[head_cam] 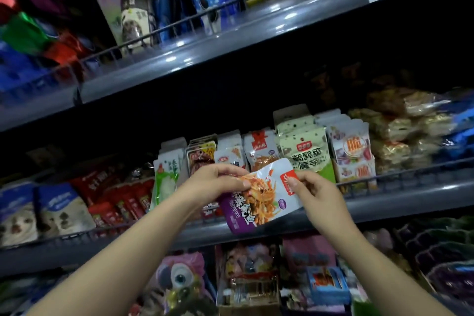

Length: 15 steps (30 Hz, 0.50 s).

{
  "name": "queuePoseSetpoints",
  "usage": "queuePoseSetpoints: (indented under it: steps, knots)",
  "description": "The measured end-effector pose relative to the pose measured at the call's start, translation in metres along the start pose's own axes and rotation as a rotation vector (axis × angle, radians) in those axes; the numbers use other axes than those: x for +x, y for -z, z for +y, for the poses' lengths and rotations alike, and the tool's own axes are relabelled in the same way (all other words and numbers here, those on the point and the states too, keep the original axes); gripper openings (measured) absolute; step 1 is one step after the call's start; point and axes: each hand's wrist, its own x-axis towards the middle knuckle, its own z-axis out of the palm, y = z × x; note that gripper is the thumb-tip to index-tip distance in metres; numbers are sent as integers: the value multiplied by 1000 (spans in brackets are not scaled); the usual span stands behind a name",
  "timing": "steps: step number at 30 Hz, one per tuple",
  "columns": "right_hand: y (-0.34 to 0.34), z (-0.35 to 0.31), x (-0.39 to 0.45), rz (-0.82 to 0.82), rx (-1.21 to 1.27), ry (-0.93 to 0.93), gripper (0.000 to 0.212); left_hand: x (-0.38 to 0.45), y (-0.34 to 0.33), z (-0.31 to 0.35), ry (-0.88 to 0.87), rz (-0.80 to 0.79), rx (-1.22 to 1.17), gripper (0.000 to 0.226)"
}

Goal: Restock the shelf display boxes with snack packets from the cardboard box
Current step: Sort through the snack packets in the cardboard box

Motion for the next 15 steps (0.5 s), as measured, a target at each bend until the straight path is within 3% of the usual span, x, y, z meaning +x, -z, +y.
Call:
queuePoseSetpoints:
  steps: [10,15]
  knots:
    - [-14,4,15,65,167,-11,10,41,-5,29,-118,-128,343,21]
    - [0,25,22,81,-264,68,30,67,13,40,-108,107,241,20]
